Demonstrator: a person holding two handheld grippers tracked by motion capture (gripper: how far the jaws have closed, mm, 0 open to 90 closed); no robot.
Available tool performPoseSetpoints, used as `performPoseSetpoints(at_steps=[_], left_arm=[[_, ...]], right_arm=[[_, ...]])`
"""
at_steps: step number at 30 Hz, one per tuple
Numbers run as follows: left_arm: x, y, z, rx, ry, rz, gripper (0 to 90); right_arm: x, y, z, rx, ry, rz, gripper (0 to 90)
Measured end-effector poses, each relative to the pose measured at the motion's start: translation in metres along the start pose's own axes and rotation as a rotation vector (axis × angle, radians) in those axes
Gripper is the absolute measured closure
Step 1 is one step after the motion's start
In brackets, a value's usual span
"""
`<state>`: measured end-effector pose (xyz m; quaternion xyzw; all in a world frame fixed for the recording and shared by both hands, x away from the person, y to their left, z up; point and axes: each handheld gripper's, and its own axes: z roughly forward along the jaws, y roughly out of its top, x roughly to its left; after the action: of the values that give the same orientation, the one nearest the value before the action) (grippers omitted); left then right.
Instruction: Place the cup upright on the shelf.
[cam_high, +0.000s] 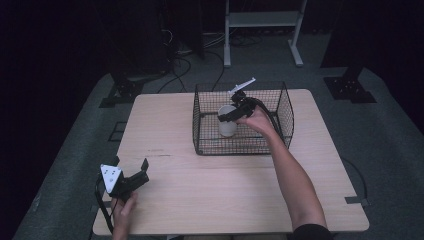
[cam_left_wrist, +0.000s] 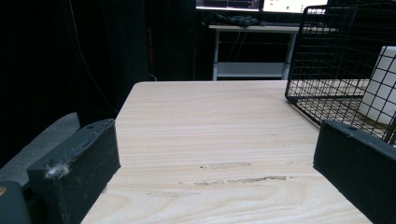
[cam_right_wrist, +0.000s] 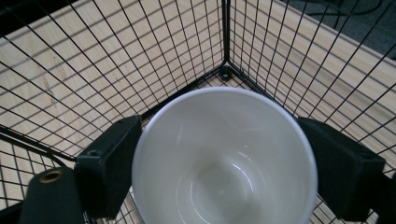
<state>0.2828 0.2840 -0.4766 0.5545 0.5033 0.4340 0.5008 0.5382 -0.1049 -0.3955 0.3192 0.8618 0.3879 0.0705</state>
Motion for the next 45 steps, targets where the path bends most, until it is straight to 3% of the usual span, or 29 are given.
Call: performPoseSetpoints(at_steps=[10,21,36,45], left_arm=[[0.0,0.0,0.0,0.002,-0.001,0.006,0.0],[0.0,0.0,0.0,0.001,-0.003,0.007,0.0],[-0.001,0.0,0.0,0.003,-0.003,0.008,0.0],[-0.001,0.0,0.0,0.002,-0.004,0.008,0.0]], right_arm=[[0.003,0.003,-0.018,-0.094,0.039,0.039,13.3],[0.001,0.002,-0.046,-0.156,0.031,0.061,13.4],[0.007,-0.01,-0.072,-0.161,0.007,0.058,13.5],[0.014,-0.016,-0.085,-0.18,0.039,0.053,13.4]])
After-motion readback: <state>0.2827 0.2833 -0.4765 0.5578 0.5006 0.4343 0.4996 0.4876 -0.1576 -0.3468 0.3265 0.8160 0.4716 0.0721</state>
